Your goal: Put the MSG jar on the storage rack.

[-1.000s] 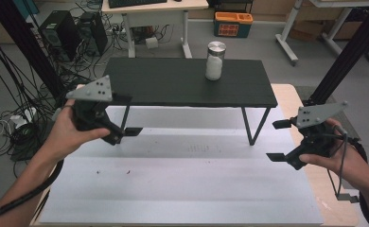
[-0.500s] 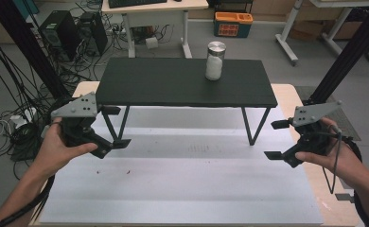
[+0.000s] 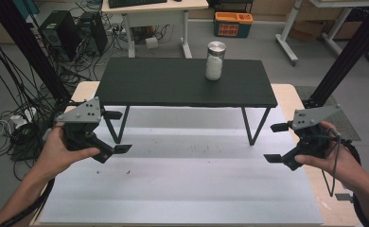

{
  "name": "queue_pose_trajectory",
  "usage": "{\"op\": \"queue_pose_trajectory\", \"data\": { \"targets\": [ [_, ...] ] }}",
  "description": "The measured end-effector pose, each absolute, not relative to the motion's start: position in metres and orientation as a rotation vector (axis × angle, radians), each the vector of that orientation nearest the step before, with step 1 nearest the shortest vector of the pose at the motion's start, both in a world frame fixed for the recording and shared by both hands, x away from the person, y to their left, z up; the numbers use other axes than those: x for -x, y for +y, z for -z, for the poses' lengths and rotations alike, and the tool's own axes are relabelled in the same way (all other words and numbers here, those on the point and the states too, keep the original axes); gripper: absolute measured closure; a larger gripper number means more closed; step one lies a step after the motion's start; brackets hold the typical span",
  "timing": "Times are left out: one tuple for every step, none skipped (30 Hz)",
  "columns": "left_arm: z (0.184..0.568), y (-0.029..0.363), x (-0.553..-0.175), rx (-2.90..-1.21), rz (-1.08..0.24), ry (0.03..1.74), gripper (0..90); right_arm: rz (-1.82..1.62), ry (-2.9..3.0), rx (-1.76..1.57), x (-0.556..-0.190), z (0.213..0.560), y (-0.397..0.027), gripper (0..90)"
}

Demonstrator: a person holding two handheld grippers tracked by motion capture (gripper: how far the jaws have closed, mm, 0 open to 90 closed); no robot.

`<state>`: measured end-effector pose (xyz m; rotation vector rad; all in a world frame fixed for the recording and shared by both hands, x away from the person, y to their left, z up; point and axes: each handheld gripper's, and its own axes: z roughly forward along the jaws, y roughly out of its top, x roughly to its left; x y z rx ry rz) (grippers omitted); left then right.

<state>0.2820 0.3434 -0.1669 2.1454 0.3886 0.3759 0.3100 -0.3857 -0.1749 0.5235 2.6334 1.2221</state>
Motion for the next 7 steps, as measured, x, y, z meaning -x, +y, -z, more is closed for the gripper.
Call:
{"op": "queue_pose_trajectory", "data": {
  "targets": [
    [0.167,0.3438,-0.2816,-2.142,-0.374,0.388,4.2,-1.221,2.636,-0.525,-0.3104,0.1755,-0.3855,2.7],
    [0.1667,0.3442,-0.2813,-2.141,-0.374,0.386,4.2,-1.22,2.639,-0.524,-0.3107,0.1761,-0.3851,2.7],
    [0.1665,0.3443,-0.2809,-2.141,-0.375,0.386,4.2,-1.222,2.642,-0.524,-0.3111,0.1766,-0.3849,2.7],
    [0.1663,0.3444,-0.28,-2.141,-0.38,0.387,4.1,-1.227,2.644,-0.525,-0.3108,0.1774,-0.3844,2.7],
    [0.1669,0.3454,-0.2789,-2.134,-0.38,0.39,4.1,-1.227,2.644,-0.525,-0.3108,0.1774,-0.3844,2.7],
    [0.1678,0.3471,-0.2782,-2.125,-0.375,0.39,4.0,-1.234,2.641,-0.517,-0.3101,0.1783,-0.3842,2.7],
    [0.1688,0.3474,-0.2772,-2.119,-0.373,0.395,4.0,-1.248,2.637,-0.51,-0.3088,0.1796,-0.3839,2.6]
  ]
}}
